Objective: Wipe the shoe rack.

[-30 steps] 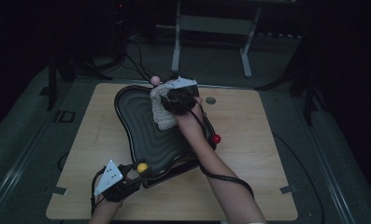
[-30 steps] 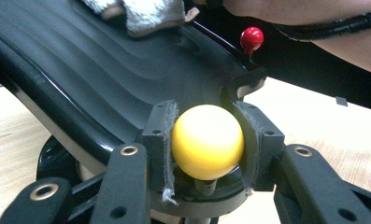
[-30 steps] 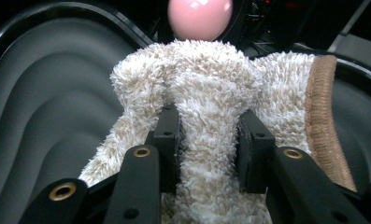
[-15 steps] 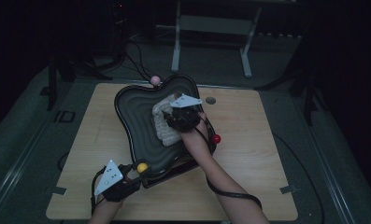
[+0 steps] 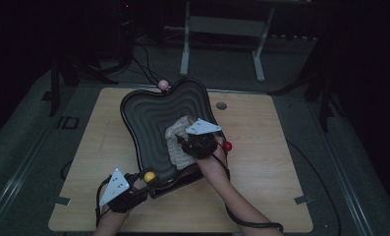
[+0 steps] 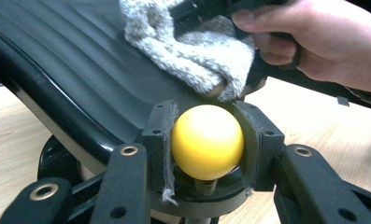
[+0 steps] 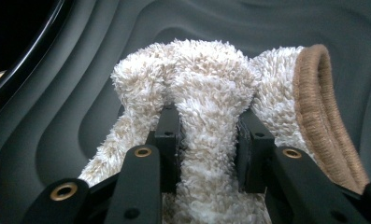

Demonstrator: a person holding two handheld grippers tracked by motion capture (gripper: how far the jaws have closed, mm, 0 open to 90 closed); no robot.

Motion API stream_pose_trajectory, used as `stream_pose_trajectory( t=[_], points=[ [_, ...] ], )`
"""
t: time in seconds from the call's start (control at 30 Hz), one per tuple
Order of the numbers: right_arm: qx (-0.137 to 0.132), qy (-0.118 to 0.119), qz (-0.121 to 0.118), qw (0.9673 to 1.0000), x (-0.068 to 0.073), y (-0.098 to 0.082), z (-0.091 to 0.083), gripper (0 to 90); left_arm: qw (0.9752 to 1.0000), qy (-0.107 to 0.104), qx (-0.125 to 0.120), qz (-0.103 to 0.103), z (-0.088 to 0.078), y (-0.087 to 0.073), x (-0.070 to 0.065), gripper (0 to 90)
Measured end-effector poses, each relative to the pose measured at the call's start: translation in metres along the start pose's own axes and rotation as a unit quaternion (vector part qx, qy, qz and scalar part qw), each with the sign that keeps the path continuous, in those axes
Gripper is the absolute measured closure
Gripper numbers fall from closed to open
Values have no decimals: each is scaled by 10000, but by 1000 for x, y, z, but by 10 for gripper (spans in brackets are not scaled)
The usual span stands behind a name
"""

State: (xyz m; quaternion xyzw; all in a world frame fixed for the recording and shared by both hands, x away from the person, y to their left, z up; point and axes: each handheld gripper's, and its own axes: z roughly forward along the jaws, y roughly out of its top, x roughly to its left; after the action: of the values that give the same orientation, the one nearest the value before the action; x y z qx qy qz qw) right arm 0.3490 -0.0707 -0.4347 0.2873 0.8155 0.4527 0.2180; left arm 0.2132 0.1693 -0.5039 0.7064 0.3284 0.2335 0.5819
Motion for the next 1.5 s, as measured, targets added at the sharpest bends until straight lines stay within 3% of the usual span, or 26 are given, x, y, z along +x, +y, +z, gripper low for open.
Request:
stream_pose_trajectory(
  t=[0.63, 1.07, 1.23, 1.27, 1.5],
  points=[
    [14, 30, -46, 10000, 10, -30, -20, 669, 10000, 4, -3, 8, 0, 0, 0, 598],
    [-58, 172, 26, 9998, 5, -26, -23, 672, 10000, -6, -12, 11, 0, 0, 0, 599],
    [-320, 167, 32, 9993, 2, 13, -18, 671, 10000, -14, -6, 8, 0, 0, 0, 598],
    [-320, 167, 32, 9993, 2, 13, -18, 671, 10000, -18, -5, 5, 0, 0, 1, 598],
    [-497, 46, 2, 9988, -6, 61, 0, 671, 10000, -23, -9, 13, 0, 0, 1, 599]
  ],
)
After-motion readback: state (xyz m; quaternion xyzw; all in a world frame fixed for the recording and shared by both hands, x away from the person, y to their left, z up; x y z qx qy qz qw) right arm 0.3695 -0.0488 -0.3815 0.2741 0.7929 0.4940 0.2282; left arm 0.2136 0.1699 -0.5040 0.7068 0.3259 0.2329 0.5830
